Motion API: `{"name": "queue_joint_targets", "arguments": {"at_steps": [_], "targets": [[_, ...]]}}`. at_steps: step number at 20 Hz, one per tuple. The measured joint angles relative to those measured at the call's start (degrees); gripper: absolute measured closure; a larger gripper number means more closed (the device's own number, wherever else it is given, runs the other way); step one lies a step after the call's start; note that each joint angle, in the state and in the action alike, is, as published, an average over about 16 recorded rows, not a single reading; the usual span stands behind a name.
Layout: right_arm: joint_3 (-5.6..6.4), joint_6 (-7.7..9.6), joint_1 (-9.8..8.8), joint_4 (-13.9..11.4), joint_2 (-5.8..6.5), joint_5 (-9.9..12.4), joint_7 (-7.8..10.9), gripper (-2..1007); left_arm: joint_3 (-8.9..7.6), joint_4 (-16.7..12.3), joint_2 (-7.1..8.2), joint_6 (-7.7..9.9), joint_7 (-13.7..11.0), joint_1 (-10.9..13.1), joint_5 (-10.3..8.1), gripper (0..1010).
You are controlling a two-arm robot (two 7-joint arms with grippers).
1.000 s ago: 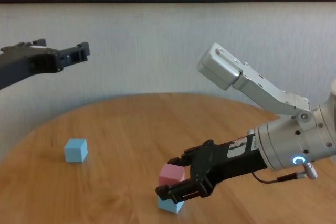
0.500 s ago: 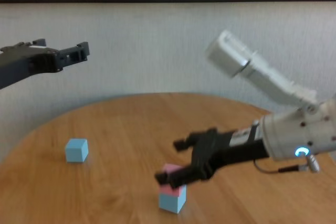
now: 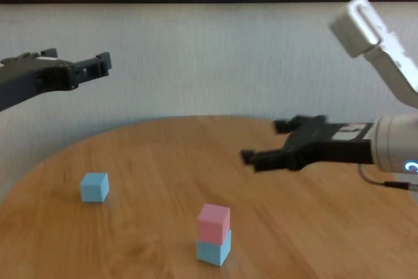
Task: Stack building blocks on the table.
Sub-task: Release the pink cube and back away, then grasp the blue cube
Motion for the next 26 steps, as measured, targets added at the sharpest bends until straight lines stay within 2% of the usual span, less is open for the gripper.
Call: {"name": "queue_joint_targets", "arguments": {"at_steps": [5, 9, 13, 17, 21, 26], "targets": [[2.97, -4.48, -2.48, 0.29, 0.24, -2.17, -7.3, 4, 0.0, 0.0, 0.0, 0.0, 0.0, 0.0, 0.0, 11], [4.43, -8.0, -3.84, 0.98, 0.29, -4.18, -11.15, 4, 0.0, -0.01, 0.0, 0.01, 0.0, 0.0, 0.0, 11], [5.09, -10.35, -4.43, 1.76, 0.42, -5.22, -12.1, 4, -0.1, -0.33, 0.15, 0.78, 0.36, 0.13, 0.05, 11], [5.19, -11.75, -4.54, 2.24, 0.67, -5.63, -12.11, 4, -0.37, -1.45, 0.37, 3.16, 1.46, 0.53, 0.32, 11], [5.13, -11.62, -4.49, 2.22, 0.67, -5.59, -12.2, 4, -0.54, -2.95, 0.13, 6.67, 2.7, 1.09, 0.39, 11], [5.02, -11.09, -4.44, 2.04, 0.61, -5.47, -12.31, 4, -0.16, -4.72, -0.5, 12.24, 4.14, 1.66, 0.75, 11]]}}
